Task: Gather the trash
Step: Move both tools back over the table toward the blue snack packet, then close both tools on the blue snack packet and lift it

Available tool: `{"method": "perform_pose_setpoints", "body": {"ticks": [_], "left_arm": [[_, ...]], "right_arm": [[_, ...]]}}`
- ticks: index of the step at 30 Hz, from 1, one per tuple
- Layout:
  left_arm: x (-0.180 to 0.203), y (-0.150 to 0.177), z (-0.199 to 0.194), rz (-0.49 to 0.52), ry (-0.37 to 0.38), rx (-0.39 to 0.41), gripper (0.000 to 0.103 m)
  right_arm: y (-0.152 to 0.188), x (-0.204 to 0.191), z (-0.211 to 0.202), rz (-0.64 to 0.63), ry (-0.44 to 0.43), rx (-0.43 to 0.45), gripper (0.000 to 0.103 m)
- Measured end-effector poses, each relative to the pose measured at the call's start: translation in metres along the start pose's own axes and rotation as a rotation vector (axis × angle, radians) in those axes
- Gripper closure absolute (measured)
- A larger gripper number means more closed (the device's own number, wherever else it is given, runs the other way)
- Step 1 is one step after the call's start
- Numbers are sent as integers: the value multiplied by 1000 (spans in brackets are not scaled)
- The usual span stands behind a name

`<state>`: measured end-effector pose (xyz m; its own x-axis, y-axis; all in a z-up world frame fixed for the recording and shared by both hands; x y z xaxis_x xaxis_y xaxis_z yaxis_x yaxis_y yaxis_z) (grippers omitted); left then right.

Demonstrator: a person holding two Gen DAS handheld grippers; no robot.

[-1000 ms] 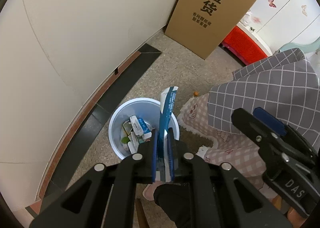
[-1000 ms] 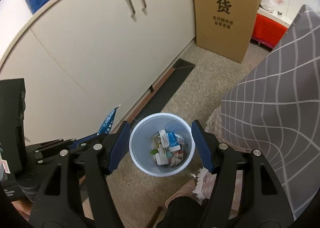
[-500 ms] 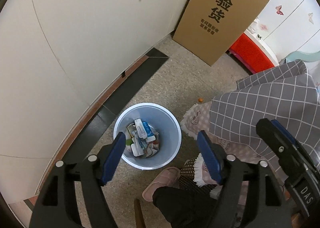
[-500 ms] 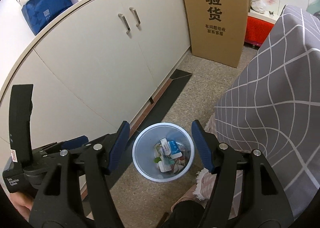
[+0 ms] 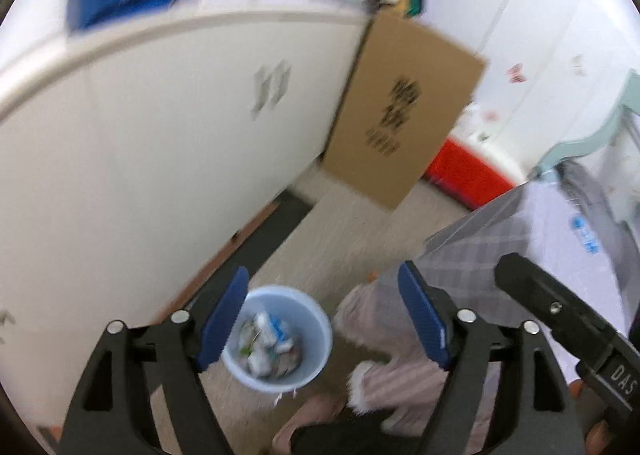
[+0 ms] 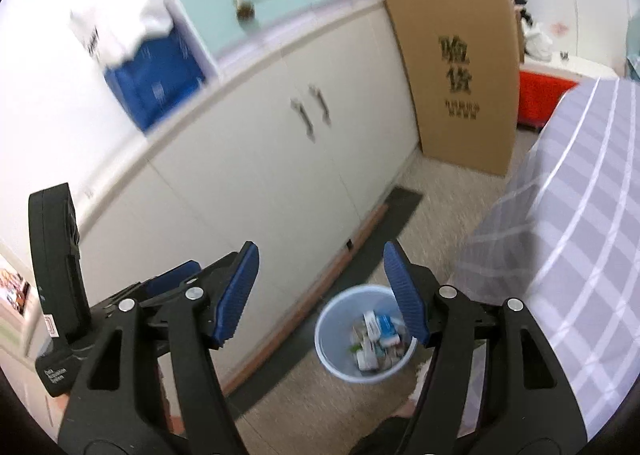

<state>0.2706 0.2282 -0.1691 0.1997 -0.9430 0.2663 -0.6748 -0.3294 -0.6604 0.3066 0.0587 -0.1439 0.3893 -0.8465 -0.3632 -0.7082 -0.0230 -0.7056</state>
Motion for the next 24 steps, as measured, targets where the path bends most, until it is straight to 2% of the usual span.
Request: {"method": "perform_pose_setpoints", "body": {"ticks": [2, 6, 8, 11, 12, 17, 18, 20, 24], "left_arm": [[27, -12, -6, 37, 19, 33, 25], [109, -32, -3, 144, 154, 49, 25], [141, -38, 5, 185, 183, 45, 25], [204, -40, 28, 252, 256, 3, 25], [229, -38, 37, 281, 301, -21, 25], [319, -29, 74, 369, 408, -113, 25], [336, -28, 86, 376, 425, -141, 25], [364, -28, 106, 386, 412, -168, 25], [398, -28, 140, 392, 416, -215, 25]], "right_arm": [[-17, 21, -25, 14, 33, 49, 38], [-41, 70, -66, 35, 135, 121, 38], [-48, 103, -87, 65, 184, 145, 38], [-52, 155, -116, 120, 258, 182, 38], [-53, 178, -126, 149, 285, 190, 38], [-55, 268, -150, 271, 371, 198, 40], [-54, 282, -153, 291, 374, 194, 42], [-54, 313, -155, 333, 395, 184, 42], [-54, 364, -150, 411, 408, 161, 44]]}}
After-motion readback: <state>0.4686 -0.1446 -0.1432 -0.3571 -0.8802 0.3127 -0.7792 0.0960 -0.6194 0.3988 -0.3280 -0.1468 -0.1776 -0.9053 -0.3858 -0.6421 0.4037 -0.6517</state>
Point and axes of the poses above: each gripper's, at about its wrist camera, not at the fingertips, and z roughly the way its jaws point, x to its right, y to its underside, the point moved 4 cm from there along z, roughly the way its jaws point, and after that the axes turned 2 degrees about y, right-handed, at the moved point
